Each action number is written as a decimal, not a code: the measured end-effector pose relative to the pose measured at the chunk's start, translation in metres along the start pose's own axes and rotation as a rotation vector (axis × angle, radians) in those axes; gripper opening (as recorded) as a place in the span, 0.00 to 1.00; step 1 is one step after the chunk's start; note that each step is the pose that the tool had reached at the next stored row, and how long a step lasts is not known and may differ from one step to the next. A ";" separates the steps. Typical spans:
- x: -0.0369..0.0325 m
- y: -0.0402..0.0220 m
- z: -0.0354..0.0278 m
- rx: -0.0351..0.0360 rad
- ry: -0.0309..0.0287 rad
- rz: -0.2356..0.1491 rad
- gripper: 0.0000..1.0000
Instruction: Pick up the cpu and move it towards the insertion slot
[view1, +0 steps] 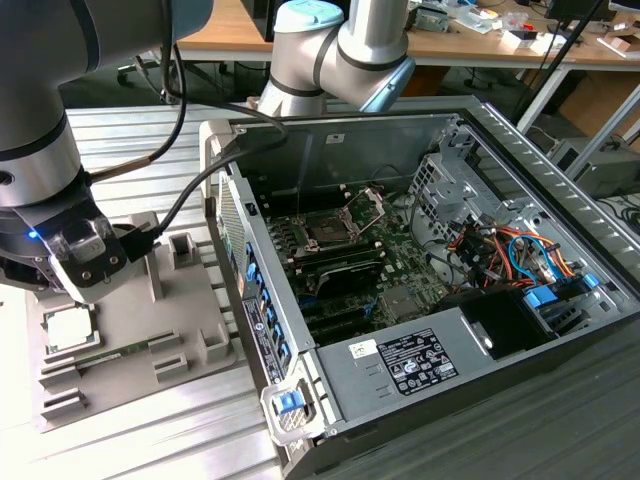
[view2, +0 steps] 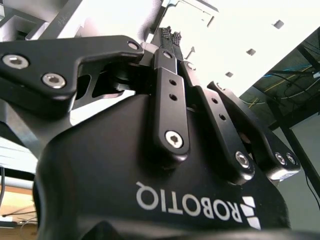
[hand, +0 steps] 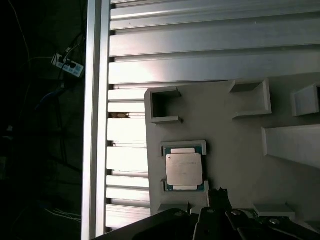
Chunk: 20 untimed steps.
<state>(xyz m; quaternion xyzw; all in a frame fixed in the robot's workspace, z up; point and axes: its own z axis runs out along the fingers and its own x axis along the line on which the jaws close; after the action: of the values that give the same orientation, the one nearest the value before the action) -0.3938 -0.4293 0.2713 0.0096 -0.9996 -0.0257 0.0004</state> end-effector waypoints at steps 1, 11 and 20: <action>0.0000 -0.0001 0.0002 0.0000 -0.0001 0.000 0.11; 0.0008 -0.0016 0.0026 0.0000 0.0001 0.000 0.11; 0.0015 -0.0029 0.0041 0.0000 0.0000 0.000 0.11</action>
<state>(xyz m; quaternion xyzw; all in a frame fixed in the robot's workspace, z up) -0.3953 -0.4320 0.2670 0.0095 -0.9996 -0.0257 0.0004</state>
